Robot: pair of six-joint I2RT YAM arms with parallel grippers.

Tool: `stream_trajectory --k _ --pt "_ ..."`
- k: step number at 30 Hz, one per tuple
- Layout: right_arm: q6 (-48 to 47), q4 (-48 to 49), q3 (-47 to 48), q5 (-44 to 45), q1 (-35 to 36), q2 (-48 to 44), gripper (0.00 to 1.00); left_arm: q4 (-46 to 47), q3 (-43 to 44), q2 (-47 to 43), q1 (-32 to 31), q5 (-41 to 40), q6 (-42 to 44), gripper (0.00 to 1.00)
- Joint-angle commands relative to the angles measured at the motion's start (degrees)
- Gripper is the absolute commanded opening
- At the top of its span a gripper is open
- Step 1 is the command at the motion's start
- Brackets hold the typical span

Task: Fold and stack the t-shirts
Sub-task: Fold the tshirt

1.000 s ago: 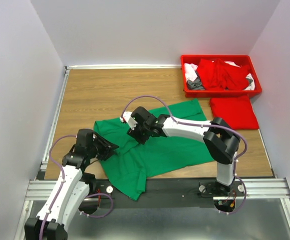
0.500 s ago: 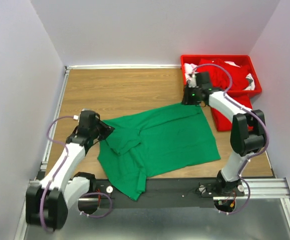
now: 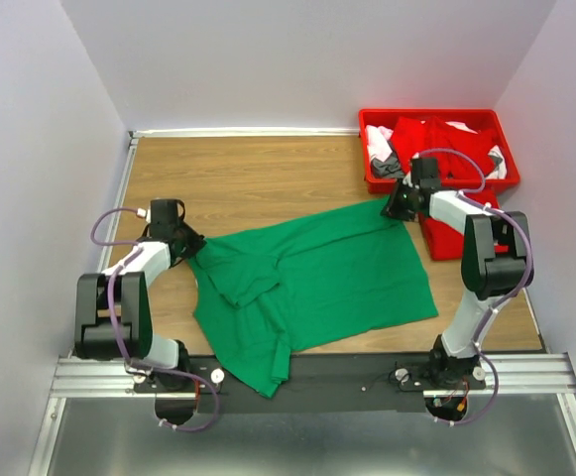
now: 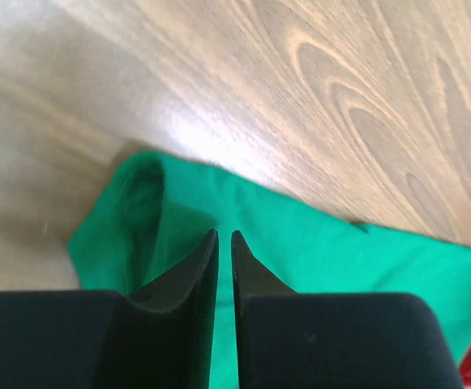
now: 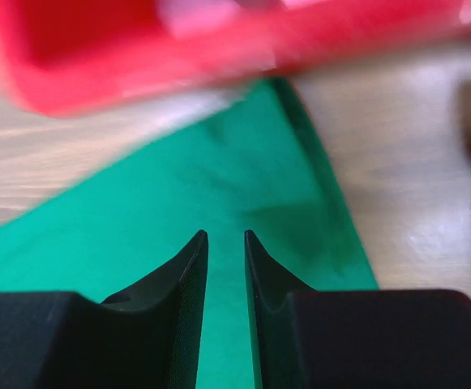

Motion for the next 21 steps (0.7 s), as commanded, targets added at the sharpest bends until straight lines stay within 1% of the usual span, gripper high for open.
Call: stream_trajectory --k 1,3,4,5,6,9,13,19,20,21 --pt "4.92 3.36 -4.98 1.81 -3.1 2.07 0.31 1.74 2.23 5.21 0.62 -1.61 5.19 0.18" --pt "5.97 3.63 -6.3 1.73 -3.98 2.24 0.31 0.69 3.29 7.51 0.88 -2.57 5.99 0.15" --pt "6.24 3.63 -7.44 1.81 -4.59 2.33 0.31 0.42 3.9 9.61 1.32 -2.92 6.6 0.11" --pt "6.59 3.72 -8.06 1.73 -4.6 2.24 0.31 0.07 4.52 10.5 1.49 -3.28 6.96 0.1" --pt "7.2 3.72 -8.59 1.55 -6.34 2.24 0.31 -0.37 5.65 11.46 1.67 -3.8 7.74 0.08" --pt "8.26 3.72 -10.43 1.37 -8.81 2.16 0.31 -1.16 8.56 15.85 1.76 -3.98 8.97 0.06" --pt "9.14 3.72 -10.7 0.5 -9.52 2.59 0.32 -2.48 13.83 20.5 1.76 -3.63 10.56 0.02" --pt "9.49 3.98 -8.07 0.32 -9.61 2.86 0.32 -3.62 23.76 27.19 1.41 -2.14 12.32 0.02" --pt "9.32 3.98 -7.72 0.23 -9.52 2.86 0.32 -3.71 26.21 27.9 1.41 -1.7 13.28 0.02" --pt "8.27 3.81 -7.02 -0.12 -9.52 2.34 0.33 -4.06 27.28 28.86 1.15 -0.91 13.63 0.06"
